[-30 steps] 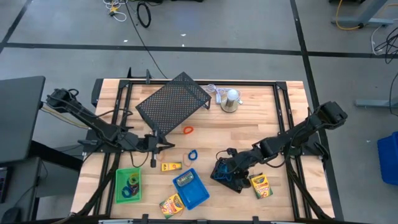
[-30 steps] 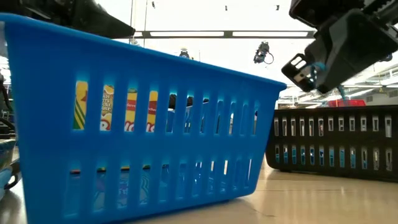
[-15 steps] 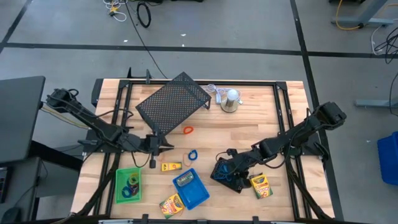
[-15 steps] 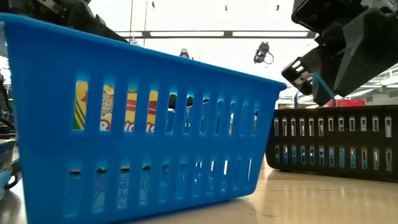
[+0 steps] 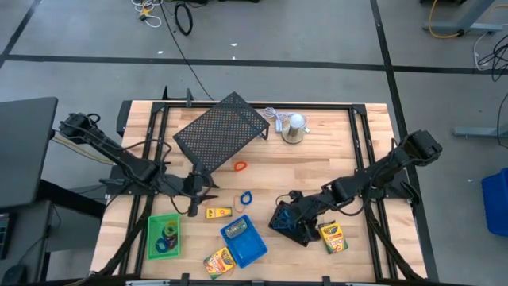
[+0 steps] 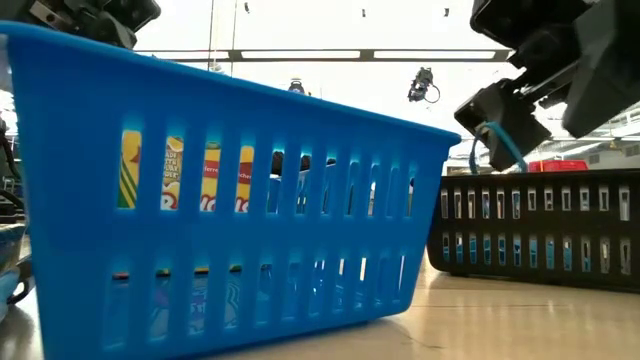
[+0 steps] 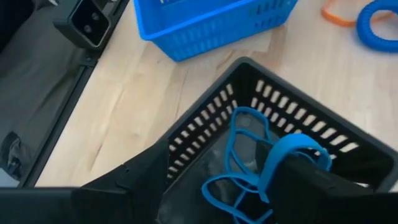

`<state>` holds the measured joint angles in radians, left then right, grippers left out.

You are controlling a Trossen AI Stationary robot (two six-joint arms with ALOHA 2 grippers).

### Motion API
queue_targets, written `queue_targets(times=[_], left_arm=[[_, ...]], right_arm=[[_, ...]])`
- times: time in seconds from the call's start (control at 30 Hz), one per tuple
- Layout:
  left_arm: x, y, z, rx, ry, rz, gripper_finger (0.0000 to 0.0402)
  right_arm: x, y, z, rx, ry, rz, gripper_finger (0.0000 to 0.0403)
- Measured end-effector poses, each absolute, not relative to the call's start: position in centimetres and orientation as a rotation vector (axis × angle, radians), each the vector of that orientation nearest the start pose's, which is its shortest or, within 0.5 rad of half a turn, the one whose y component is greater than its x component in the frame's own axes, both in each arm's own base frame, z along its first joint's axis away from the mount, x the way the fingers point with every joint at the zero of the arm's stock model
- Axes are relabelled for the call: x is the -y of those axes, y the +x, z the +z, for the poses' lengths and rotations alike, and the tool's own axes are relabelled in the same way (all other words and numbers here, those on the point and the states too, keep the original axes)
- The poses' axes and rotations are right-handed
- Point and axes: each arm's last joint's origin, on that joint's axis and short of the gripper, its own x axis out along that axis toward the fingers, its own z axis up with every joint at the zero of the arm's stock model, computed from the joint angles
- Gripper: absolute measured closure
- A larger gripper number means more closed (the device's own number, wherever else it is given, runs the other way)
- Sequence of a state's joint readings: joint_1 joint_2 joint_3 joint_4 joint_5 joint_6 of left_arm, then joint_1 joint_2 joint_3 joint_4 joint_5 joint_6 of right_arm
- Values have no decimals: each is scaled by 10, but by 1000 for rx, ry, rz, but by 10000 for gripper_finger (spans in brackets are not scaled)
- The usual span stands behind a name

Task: Pick & Place Office Desk Supplies
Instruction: Put the blue rubber band into the black bin, then put the orange rubber band into the black bin

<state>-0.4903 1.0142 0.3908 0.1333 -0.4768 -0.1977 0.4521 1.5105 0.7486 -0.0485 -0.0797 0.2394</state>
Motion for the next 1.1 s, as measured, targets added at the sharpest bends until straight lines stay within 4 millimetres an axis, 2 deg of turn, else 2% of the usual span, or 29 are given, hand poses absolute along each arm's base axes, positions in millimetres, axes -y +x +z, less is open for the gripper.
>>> queue_targets(times=[0.2,0.5,0.83,1.1], left_arm=[[82,178,186,-474,2,-7,228],[80,168,170,-696,-148,-42,229],[79,162,161,-821,-203,-18,230],[82,165,139,-1027,-185,1,230]], right_arm=[[-135,255,170,-875,63,415,164],[-143,248,170,-901,8,383,165],[-154,253,208,-962,-184,277,165],[-151,253,213,-985,-215,235,165]])
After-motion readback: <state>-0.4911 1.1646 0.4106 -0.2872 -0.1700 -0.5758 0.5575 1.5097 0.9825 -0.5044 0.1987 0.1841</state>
